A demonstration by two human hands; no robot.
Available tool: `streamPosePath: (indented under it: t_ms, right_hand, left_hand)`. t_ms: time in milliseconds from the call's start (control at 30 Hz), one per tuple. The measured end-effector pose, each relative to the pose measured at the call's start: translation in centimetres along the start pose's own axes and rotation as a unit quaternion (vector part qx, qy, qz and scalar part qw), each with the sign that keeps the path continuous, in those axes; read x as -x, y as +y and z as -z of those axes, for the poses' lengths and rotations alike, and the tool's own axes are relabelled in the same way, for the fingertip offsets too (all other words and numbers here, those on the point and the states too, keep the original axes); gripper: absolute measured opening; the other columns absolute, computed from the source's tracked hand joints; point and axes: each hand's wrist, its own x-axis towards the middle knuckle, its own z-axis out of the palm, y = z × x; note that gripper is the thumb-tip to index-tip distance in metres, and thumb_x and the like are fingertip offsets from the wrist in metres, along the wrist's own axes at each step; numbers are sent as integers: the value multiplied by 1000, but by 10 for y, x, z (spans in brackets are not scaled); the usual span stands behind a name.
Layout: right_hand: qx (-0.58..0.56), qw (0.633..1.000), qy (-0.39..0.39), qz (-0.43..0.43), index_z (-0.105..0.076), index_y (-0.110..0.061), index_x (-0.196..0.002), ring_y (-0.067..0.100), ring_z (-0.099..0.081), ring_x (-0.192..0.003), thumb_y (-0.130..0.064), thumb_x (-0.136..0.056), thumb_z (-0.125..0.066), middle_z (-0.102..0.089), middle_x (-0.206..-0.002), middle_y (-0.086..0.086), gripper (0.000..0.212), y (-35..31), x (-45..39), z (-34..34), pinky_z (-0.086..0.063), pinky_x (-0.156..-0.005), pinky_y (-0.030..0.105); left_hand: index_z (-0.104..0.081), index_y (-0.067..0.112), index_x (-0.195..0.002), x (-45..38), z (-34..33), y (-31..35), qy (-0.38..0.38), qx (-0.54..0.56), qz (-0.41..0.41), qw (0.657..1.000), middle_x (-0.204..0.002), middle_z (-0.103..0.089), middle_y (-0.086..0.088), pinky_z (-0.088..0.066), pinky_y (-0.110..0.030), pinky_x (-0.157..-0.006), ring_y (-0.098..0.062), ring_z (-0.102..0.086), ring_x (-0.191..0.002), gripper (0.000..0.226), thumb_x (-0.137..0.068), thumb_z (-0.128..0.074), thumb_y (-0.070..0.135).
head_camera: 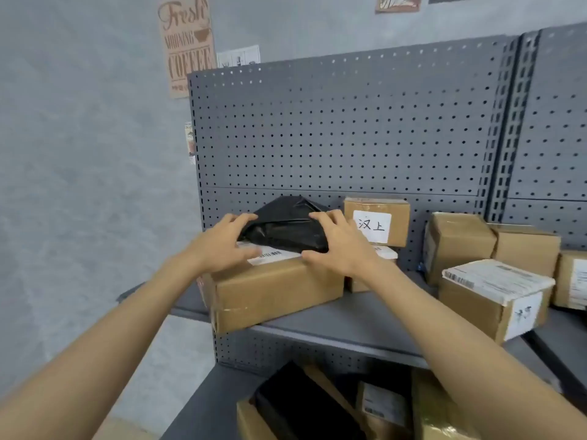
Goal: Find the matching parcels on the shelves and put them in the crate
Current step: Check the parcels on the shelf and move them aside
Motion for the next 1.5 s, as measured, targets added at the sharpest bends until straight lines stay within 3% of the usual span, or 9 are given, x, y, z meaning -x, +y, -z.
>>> streamPosePath:
  t_ms: [233, 500, 733, 933, 1133, 1200, 1333, 1400, 1500]
  right_hand:
    - [78, 992, -90, -45, -15, -36, -146, 41, -21, -136, -33, -72, -70, -8, -156, 2, 93, -21, -67, -30, -32, -103, 55]
    - [247, 969, -11, -10, -34, -17, -135, 34, -59, -101, -37, -87, -52, -57, -118, 10, 55, -14, -79, -43, -43, -73, 38]
    - [-78, 974, 205, -63, -44, -15, -123, 33, -58, -88, -25, -85, -54, -62, -100, 9, 40, -4, -77, -17, -41, -65, 36]
    - [-542, 811, 154, -158, -56, -25, -95, 18, -64, -78, -28, -84, -56, -67, -89, -1, 11, -13, -78, 16, -51, -68, 31]
    - [-630, 753, 53, -183, -67, -15, -104, 19, -71, -80, -35, -82, -55, -75, -95, 2, 32, -20, -73, 9, -57, -77, 36]
    - [-662, 725, 35, -186, -70, -16, -94, 18, -73, -78, -36, -82, -55, -76, -92, 2, 27, -26, -73, 2, -60, -66, 33]
    - [-680, 704, 42, -200, -67, -17, -95, 22, -71, -85, -38, -86, -51, -76, -90, 2, 28, -34, -82, -10, -57, -83, 39]
    - [-665, 715, 46, -211, -66, -18, -90, 19, -70, -79, -39, -89, -48, -76, -82, 0, 27, -37, -86, -14, -56, -78, 36]
    - [-636, 742, 19, -210, -68, -22, -97, 18, -69, -87, -50, -88, -47, -75, -92, -1, 36, -42, -93, -23, -55, -77, 32]
  left_hand:
    - [-18, 34, -143, -57, -7, -45, -125, 91, -47, 987, -136, -37, -3, -36, -33, -101, -19, -42, -121, 83, -77, -65, 53]
    - [-27, 30, -141, -84, -13, -69, -121, 165, -112, 973, -140, -42, 7, -36, -24, -96, -12, -43, -126, 75, -79, -69, 41]
    - [0, 38, -145, -91, -9, -72, 1, 251, -55, 966, -155, -12, -4, -30, -46, -109, -25, -27, -139, 106, -70, -74, 48]
    - [-2, 45, -143, -90, 1, -53, -29, 397, 14, 917, -151, -29, 0, -40, -33, -95, -17, -53, -117, 119, -50, -73, 65]
    - [-22, 41, -142, -86, 8, -38, -133, 591, -34, 795, -126, -62, -3, -56, -35, -78, -23, -67, -102, 101, -59, -80, 50]
    - [-26, 44, -140, -86, 9, -33, -149, 616, -44, 772, -123, -64, 1, -54, -41, -83, -27, -64, -107, 83, -71, -73, 45]
    - [-34, 57, -131, -83, 14, -36, -186, 676, -67, 710, -134, -56, 0, -45, -60, -93, -36, -50, -124, 52, -81, -45, 66]
    - [-34, 58, -131, -80, 18, -43, -183, 681, -62, 706, -133, -57, -2, -50, -55, -86, -33, -54, -121, 48, -84, -36, 67]
    - [-30, 52, -137, -81, 19, -55, -138, 639, -58, 755, -126, -62, 6, -55, -43, -85, -23, -61, -114, 54, -88, -51, 42]
